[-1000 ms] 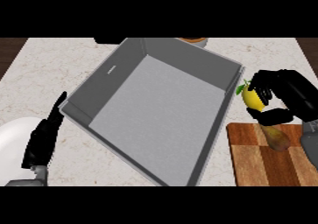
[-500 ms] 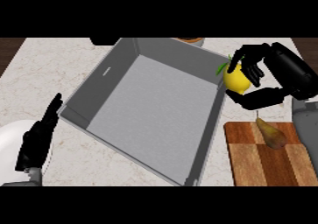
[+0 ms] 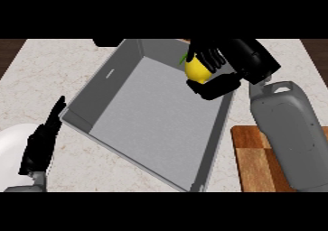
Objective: Pick the lemon from the cutting board and place it in the cardboard box
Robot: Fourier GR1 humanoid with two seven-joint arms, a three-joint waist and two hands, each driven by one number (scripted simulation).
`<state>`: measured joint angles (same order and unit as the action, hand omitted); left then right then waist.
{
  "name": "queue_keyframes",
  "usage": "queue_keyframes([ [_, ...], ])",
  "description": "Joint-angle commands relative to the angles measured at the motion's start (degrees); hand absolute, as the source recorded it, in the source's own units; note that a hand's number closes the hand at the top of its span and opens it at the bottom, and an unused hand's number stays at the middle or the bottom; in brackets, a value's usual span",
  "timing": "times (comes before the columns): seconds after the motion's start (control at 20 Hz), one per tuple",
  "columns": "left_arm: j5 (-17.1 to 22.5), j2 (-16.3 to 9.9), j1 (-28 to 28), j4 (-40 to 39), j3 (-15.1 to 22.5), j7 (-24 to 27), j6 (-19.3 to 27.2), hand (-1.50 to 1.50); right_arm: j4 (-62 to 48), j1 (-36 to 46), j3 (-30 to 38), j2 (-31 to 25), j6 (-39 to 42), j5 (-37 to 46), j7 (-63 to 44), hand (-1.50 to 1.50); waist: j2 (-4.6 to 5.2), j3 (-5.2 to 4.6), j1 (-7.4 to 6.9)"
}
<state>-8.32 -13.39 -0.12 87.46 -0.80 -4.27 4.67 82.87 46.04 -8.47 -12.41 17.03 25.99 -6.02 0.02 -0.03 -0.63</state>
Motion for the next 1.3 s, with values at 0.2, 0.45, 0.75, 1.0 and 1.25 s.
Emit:
queue_keyframes([
  [0.2,-1.7,1.4,-1.4,1.4,0.9,-2.2,0.7,0.00,-19.1,12.0,-3.3,10.4,-5.0,6.8,-1.5,1.50,0.24,0.01,-0.75],
  [0.45,-1.3,2.0,-0.2,-2.3,0.9,1.9,-0.5,0.00,-28.3,11.2,-7.5,12.3,-9.7,9.3,0.8,1.50,0.41,-0.01,-0.86],
  [0.75,-0.1,-0.4,0.1,3.2,-0.9,-2.0,-2.4,0.00,-39.2,13.0,-13.2,12.4,-17.4,2.3,-1.2,-1.50,0.35,0.02,-1.89],
  [1.0,-2.7,2.4,-2.0,1.3,1.7,-1.7,-0.8,0.00,-47.0,17.1,-17.9,12.4,-23.5,-6.4,1.7,-1.50,0.61,0.01,-2.46],
  [1.25,-2.6,2.1,-4.8,-0.8,0.6,-1.6,-0.8,0.00,-47.2,17.7,-13.7,12.4,-27.1,-14.6,5.7,-1.50,0.69,0.03,-2.32],
])
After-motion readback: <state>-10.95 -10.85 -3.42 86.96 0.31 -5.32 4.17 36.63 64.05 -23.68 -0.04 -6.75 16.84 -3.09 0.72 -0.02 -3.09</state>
